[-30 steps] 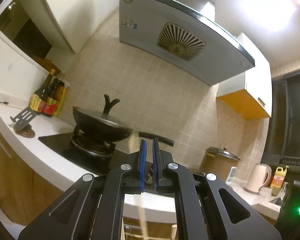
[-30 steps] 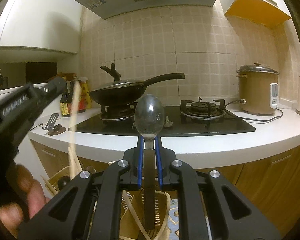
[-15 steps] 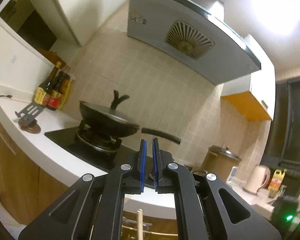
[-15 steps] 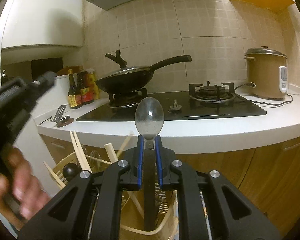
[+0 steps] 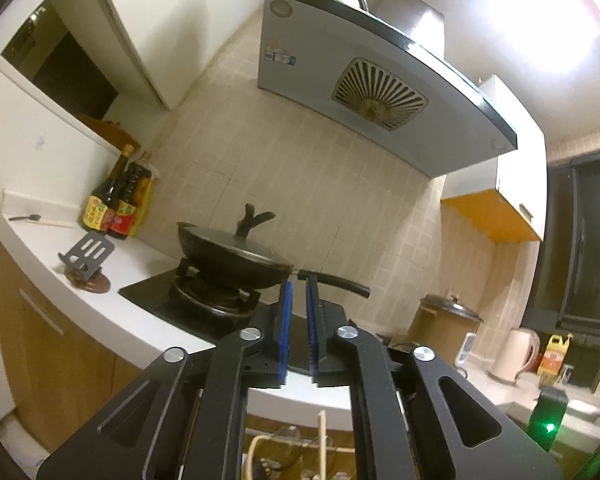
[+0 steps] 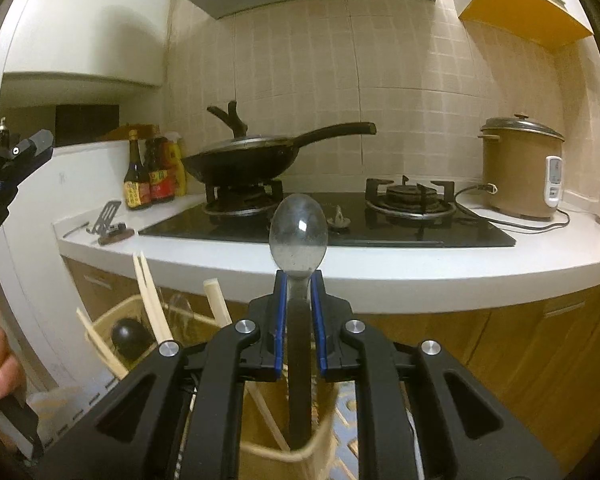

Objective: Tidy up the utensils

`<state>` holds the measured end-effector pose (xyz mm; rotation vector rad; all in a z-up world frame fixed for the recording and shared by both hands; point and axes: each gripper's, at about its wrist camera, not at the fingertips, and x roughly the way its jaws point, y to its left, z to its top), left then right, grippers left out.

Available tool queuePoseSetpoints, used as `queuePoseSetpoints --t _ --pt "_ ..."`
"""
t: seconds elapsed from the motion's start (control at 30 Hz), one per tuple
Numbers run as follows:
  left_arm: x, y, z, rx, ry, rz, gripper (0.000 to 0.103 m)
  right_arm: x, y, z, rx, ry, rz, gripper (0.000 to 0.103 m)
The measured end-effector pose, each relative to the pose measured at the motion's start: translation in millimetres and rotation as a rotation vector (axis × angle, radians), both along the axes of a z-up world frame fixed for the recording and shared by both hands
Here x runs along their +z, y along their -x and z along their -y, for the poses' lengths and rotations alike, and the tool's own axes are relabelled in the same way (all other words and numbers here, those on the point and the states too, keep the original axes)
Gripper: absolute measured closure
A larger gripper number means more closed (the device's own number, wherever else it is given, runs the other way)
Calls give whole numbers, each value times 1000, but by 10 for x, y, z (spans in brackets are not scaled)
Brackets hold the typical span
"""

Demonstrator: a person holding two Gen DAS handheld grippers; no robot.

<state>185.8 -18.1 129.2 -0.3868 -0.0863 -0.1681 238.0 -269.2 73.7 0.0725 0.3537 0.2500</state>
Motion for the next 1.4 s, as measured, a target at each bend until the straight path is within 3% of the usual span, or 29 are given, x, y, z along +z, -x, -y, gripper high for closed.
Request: queuePoseSetpoints --t 0.03,0.07,0.13,0.27,0.4,0.53,0.7,0.9,1.17,1.4 --pt "-9 19 -8 0 -8 -6 79 10 36 27 2 -3 -5 79" --pt "-17 41 -19 1 -15 -10 75 26 70 54 1 -8 -6 60" --pt "-27 108 -39 9 -36 -13 70 83 179 130 -15 -32 8 43" --pt "-30 277 -82 13 -83 -24 70 198 375 203 -26 -38 3 43" --pt "-46 452 -120 -12 -118 -60 59 325 668 223 -34 -51 -14 43" --pt "-26 707 -123 -20 -187 -86 51 409 1007 122 -18 -33 -38 33" --pt "16 1055 -120 -45 -233 -104 24 448 1361 -27 -6 -21 -70 29" --pt "-17 1417 -104 -70 -272 -148 11 318 1694 -115 -31 -29 -101 22" --pt "-509 1482 -73 7 -330 -264 8 -34 1963 -131 -116 -47 -80 17" --pt "-826 1389 -32 55 -360 -310 8 -164 2087 -160 -163 -27 -39 15"
